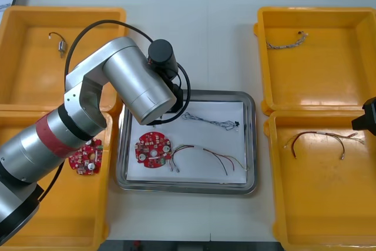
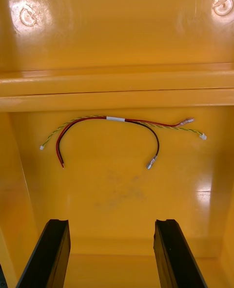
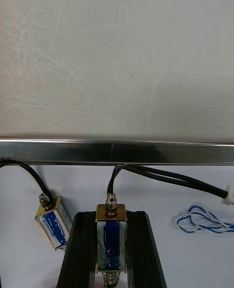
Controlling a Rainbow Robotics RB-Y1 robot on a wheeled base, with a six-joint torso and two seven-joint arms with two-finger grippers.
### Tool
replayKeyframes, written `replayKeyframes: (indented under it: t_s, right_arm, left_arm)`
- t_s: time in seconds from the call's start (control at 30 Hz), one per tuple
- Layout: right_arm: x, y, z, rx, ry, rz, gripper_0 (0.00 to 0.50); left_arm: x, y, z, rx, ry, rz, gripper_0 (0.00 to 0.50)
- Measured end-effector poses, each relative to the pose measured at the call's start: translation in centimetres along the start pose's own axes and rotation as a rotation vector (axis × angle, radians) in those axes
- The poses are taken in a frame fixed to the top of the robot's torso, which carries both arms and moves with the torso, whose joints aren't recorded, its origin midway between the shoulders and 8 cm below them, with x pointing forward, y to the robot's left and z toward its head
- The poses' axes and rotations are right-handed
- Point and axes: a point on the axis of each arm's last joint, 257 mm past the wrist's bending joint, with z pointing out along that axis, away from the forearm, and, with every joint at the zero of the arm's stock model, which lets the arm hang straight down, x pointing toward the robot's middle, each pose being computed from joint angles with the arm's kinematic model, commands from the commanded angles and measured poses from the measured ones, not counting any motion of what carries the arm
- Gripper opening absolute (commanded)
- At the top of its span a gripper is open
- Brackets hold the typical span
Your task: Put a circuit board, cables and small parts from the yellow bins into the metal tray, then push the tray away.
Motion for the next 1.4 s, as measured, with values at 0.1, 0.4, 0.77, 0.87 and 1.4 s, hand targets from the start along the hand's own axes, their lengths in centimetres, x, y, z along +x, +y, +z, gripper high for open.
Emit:
replayKeyframes:
  t_s: [0.1, 0.4, 0.77, 0.87, 1.4]
  right_arm:
    - [0.0, 0.0, 0.0, 0.000, 0.000, 0.000, 0.500]
    - [0.0, 0.0, 0.0, 0.000, 0.000, 0.000, 0.500]
    - [0.0, 0.0, 0.0, 0.000, 0.000, 0.000, 0.500]
    - [0.0, 0.0, 0.0, 0.000, 0.000, 0.000, 0.500]
    - [0.0, 0.0, 0.0, 0.000, 0.000, 0.000, 0.500]
  left_arm:
    - [0.4, -0.1, 0.1, -0.003, 0.005, 0.010, 0.000]
    - [0.7, -0.5, 0.9, 0.002, -0.005, 0.031, 0.000]
    - [0.6, -0.4, 1.8, -0.002, -0.024, 0.040, 0.000]
    - [0.6, -0.4, 1.8, -0.002, -0.024, 0.040, 0.174]
    - [1.2, -0.3, 0.6, -0.011, 0.005, 0.040, 0.500]
